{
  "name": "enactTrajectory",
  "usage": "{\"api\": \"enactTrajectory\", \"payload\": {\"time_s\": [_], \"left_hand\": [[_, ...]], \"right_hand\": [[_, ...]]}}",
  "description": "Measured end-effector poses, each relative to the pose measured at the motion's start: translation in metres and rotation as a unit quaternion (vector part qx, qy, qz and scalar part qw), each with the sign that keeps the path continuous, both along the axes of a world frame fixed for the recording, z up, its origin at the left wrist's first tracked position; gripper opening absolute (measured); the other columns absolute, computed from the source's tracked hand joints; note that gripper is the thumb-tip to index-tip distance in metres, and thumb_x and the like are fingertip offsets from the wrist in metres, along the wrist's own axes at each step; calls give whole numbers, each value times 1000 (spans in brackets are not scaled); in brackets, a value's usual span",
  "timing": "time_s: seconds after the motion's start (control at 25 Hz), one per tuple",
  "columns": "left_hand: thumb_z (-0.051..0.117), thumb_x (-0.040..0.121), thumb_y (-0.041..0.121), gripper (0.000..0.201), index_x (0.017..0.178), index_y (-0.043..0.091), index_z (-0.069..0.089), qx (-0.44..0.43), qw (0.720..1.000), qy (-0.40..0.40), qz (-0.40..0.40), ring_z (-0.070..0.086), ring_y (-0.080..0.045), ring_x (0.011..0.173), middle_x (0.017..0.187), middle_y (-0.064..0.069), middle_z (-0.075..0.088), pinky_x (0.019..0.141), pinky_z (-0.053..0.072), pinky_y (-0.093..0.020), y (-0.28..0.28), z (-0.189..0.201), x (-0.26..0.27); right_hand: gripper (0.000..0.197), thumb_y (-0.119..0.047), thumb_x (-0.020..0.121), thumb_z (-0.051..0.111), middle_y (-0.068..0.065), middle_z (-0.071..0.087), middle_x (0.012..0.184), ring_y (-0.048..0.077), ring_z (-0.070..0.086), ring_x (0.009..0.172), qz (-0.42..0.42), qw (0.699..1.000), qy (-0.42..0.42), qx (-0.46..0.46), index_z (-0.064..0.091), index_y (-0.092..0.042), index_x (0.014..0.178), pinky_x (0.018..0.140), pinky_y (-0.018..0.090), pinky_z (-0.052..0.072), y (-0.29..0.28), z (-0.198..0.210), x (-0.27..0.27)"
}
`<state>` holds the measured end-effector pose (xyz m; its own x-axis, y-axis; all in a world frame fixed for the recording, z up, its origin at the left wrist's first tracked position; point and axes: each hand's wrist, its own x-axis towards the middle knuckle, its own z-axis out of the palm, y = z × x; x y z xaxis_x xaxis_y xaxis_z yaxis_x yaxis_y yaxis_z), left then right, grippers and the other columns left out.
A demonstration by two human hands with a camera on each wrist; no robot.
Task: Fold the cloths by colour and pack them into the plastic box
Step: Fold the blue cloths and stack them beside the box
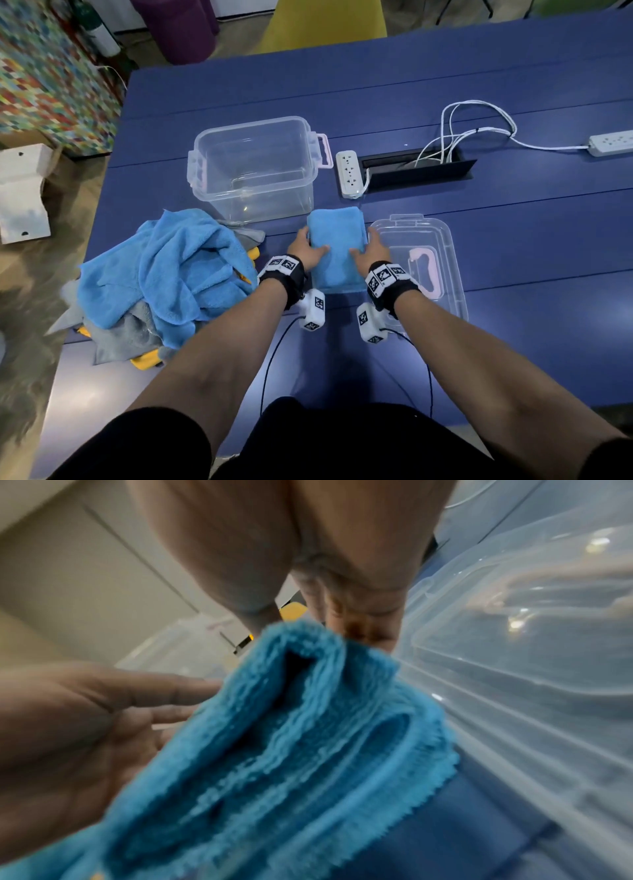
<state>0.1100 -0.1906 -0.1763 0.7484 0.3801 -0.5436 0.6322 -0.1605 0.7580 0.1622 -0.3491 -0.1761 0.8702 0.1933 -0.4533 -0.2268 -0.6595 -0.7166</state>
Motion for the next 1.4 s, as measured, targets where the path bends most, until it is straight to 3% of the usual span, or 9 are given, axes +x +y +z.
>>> {"api": "enactTrajectory", "payload": {"time_s": [0.28, 0.44, 0.64, 0.84, 0.96, 1.08, 1.2, 1.28, 1.4], "left_hand": [[69, 85, 37, 76, 148, 20, 31, 113, 993, 9, 15, 44, -23, 130, 141, -8, 44, 110, 36, -35, -6, -17, -11], [56, 89, 47, 61, 146, 36, 34, 66, 997, -6, -38, 54, -25, 122, 136, -5, 54, 106, 44, -44, -6, -22, -13], [35, 100, 53, 64, 155, 27, 15, 11, 999, 35, 1, 36, -23, 141, 157, -2, 32, 115, 26, -32, -4, -5, -22], [35, 102, 47, 57, 153, 21, 28, 60, 996, 16, -70, 31, -20, 143, 156, 1, 33, 117, 20, -30, 15, 6, -69], [49, 93, 35, 37, 123, 18, 62, 236, 964, -121, -16, 55, -28, 117, 123, -6, 63, 105, 39, -36, 46, 13, -103], [54, 82, 30, 21, 94, 21, 70, 416, 888, -179, 77, 56, -31, 97, 96, -4, 65, 91, 39, -36, 84, 33, -135], [62, 80, 31, 25, 103, 21, 66, 506, 825, -133, 214, 50, -33, 101, 105, -8, 58, 84, 38, -42, 117, 56, -163], [67, 77, 40, 48, 119, 17, 57, 471, 831, -54, 292, 48, -34, 110, 118, -12, 53, 86, 38, -45, 137, 62, -179], [71, 78, 41, 64, 128, 10, 47, 308, 898, 36, 313, 54, -38, 114, 126, -17, 54, 91, 43, -44, 159, 62, -202]], "right_hand": [[49, -14, 94, 51, 12, 45, 133, 31, 51, 117, 16, 990, -133, -40, 42, -21, 142, 100, 39, 43, -2, -12, -10], [53, -30, 97, 50, 8, 25, 156, 28, 32, 139, 149, 977, -114, -99, 36, -20, 147, 112, 40, 32, -2, -14, -14], [58, -40, 98, 43, 5, 13, 161, 26, 13, 147, 215, 943, -200, -157, 28, -21, 150, 119, 41, 11, -1, -2, -26], [65, -45, 97, 43, 6, 3, 162, 27, -2, 149, 292, 904, -187, -248, 19, -23, 152, 121, 43, -1, -1, 5, -31], [62, -48, 95, 45, 6, 13, 161, 26, 0, 149, 279, 908, -227, -214, 29, -22, 149, 121, 41, 1, 15, 20, -43], [59, -50, 93, 49, 4, 25, 158, 23, 6, 149, 293, 911, -235, -170, 40, -23, 144, 119, 39, 6, 39, 27, -72], [56, -49, 91, 53, 2, 30, 155, 22, 11, 148, 311, 915, -224, -126, 45, -24, 140, 117, 38, 14, 66, 28, -107], [53, -48, 90, 56, -1, 34, 153, 19, 14, 147, 319, 918, -214, -103, 49, -25, 137, 115, 40, 20, 87, 29, -128], [50, -47, 89, 59, -3, 43, 147, 17, 25, 142, 343, 915, -197, -80, 55, -22, 132, 112, 39, 29, 112, 31, -150]]}}
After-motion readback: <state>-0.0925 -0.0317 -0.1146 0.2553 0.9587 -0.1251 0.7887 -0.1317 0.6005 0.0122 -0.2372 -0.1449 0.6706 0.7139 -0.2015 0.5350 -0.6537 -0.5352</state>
